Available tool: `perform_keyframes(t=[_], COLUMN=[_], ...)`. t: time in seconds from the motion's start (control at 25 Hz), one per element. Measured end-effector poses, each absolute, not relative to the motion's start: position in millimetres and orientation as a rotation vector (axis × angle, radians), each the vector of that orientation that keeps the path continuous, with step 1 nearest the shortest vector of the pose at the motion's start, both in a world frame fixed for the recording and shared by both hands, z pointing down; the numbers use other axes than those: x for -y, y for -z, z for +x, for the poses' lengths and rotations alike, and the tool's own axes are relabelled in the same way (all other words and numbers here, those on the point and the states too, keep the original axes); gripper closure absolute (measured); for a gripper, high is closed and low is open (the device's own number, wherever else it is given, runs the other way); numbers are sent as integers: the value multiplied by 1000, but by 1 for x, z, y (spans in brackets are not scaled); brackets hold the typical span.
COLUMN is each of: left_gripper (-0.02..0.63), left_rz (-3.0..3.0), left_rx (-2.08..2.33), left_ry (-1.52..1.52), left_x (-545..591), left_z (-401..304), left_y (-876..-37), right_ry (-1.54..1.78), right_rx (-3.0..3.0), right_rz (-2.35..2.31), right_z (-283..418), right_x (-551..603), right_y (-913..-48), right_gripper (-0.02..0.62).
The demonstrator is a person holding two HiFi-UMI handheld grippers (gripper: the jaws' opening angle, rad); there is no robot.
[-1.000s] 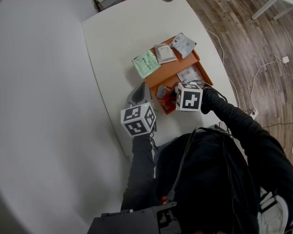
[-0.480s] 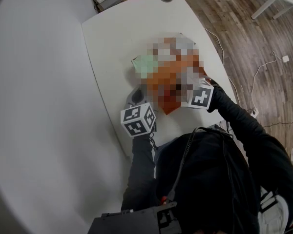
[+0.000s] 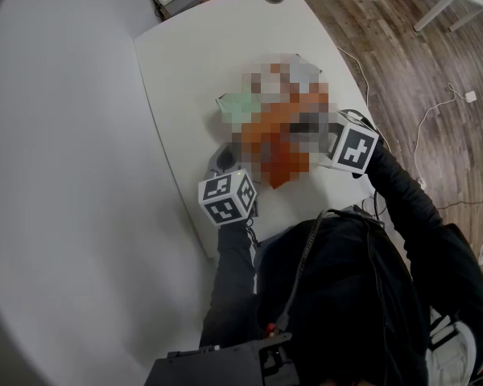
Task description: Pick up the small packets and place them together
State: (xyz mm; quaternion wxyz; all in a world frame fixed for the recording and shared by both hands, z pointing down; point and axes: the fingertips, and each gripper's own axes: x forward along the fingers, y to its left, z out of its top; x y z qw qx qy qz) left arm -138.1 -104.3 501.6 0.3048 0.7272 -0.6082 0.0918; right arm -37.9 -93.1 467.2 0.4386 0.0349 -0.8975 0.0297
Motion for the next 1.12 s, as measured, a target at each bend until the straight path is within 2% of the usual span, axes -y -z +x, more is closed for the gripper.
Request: perform_keyframes(t=[0.28,1.12], left_gripper=[604,604], left_rz=[1927,1927], left_rx=[1609,1609], left_ry=[-245,-244], left_x=[103,103], left_z=[-138,-138], left_y=[-498,-498], right_ry=[-77,-183], right_rx=[2295,2262], right_rz=[205,244], right_z=[-48,-62], right_x=[126,153], right_y=[-448,-479], right_gripper=[580,572])
